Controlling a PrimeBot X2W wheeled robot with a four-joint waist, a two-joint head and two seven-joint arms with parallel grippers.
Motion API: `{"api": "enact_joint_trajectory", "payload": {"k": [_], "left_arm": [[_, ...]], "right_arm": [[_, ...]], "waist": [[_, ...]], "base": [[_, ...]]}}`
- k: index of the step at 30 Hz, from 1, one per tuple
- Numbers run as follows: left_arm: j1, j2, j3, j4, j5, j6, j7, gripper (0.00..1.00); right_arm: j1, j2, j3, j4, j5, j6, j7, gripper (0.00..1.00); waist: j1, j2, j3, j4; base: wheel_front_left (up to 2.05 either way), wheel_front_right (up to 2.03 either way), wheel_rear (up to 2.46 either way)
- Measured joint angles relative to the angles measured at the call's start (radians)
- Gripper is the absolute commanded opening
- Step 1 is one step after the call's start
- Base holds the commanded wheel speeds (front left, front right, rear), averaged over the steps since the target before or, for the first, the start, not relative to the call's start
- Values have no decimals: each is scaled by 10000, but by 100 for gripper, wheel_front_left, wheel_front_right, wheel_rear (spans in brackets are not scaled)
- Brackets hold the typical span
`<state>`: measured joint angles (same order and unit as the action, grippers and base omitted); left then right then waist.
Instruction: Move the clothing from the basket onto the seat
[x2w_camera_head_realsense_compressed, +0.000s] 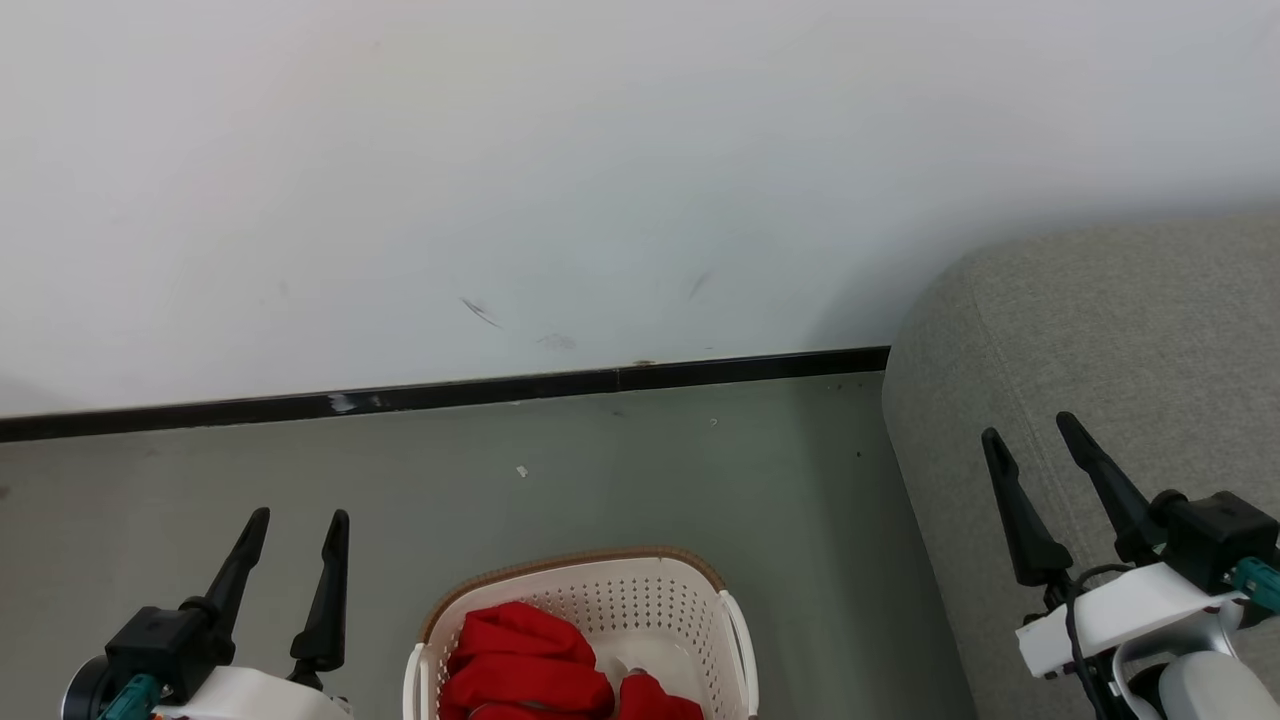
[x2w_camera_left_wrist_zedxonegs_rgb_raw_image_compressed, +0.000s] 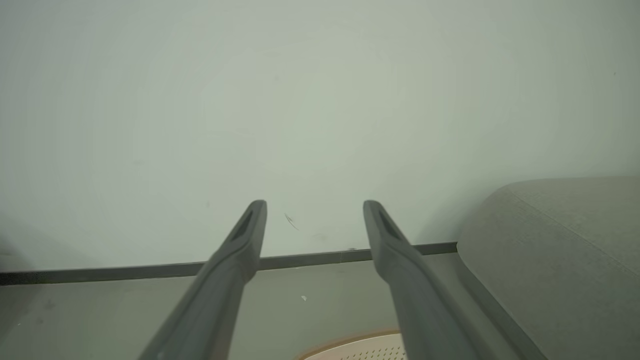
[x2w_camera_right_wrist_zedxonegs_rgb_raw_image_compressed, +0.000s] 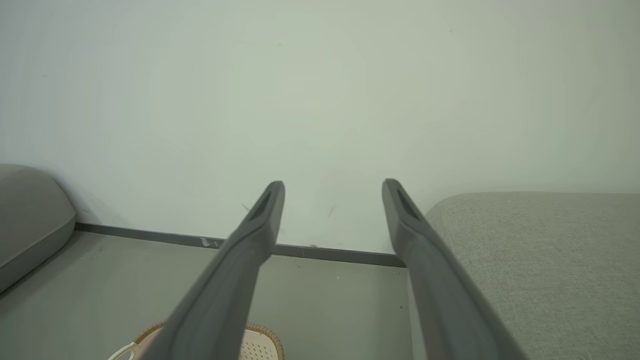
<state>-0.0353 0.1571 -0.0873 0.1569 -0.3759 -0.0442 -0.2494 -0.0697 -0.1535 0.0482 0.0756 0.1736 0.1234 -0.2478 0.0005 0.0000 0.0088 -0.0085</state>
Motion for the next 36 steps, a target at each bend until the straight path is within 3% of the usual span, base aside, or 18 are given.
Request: {"api": "enact_joint_trajectory", "payload": {"k": [25,36], "left_arm": [[-236,-263,309,184,0,-290,0,100],[-479,-173,-232,947,100,-479,17,100]], "right_arm": [[21,199,167,-236,134,0,0,100],[30,253,165,-541,366,0,0,100]], "waist": [[-2,0,336,-122],[-2,0,807,-238]], "base": [[0,0,0],[0,0,0]]}}
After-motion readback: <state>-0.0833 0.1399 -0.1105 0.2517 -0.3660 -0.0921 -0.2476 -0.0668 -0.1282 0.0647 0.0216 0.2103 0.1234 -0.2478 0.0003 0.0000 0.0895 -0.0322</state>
